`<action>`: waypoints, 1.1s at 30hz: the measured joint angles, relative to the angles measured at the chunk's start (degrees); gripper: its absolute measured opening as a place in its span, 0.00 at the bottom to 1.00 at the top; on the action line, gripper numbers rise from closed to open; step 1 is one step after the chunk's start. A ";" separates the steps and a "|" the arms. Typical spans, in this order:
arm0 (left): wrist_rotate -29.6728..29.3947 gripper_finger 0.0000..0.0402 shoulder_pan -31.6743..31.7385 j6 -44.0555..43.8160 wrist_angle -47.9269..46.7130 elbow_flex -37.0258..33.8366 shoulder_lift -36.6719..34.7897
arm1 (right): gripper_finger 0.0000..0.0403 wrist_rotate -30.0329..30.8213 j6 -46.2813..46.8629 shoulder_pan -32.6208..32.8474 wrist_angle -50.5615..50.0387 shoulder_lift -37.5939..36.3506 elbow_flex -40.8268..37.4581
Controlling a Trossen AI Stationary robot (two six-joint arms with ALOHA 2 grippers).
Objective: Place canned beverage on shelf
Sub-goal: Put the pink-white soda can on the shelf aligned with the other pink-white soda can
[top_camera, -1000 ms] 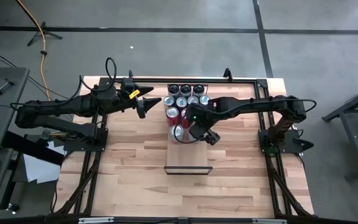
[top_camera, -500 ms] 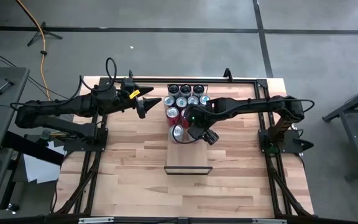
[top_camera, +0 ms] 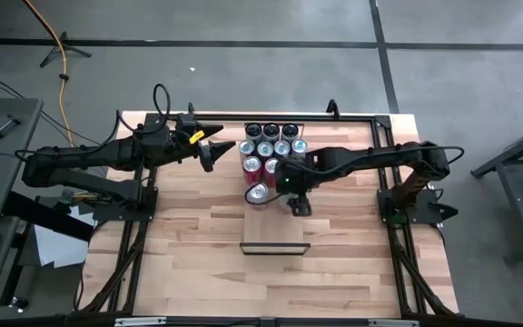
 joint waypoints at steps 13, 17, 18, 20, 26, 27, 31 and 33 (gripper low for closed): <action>0.01 0.81 0.00 3.02 -0.27 0.00 0.02 | 0.69 11.14 32.64 3.03 -1.18 1.37 0.00; 0.01 0.81 0.00 3.02 -0.71 0.00 0.02 | 0.73 11.16 31.08 3.03 -0.72 1.61 0.04; 0.03 0.81 -0.01 3.02 -0.84 0.00 0.02 | 0.74 11.13 30.45 3.03 -0.63 1.62 0.04; 0.03 0.81 -0.01 2.93 -1.42 0.00 0.02 | 0.76 10.95 29.37 3.03 -0.08 1.68 0.04; 0.06 0.81 -0.03 1.44 -1.63 0.00 0.02 | 0.78 10.07 29.15 3.00 2.02 1.79 0.04; 0.08 0.81 -0.03 1.45 -1.67 0.00 0.02 | 0.78 9.33 29.70 3.00 1.93 1.79 0.04; 0.08 0.81 -0.03 1.40 -1.72 0.00 0.02 | 0.79 8.47 28.75 3.03 1.87 1.79 0.04; 0.08 0.81 -0.03 1.39 -1.72 0.00 0.02 | 0.79 7.97 27.40 3.03 1.81 1.79 0.04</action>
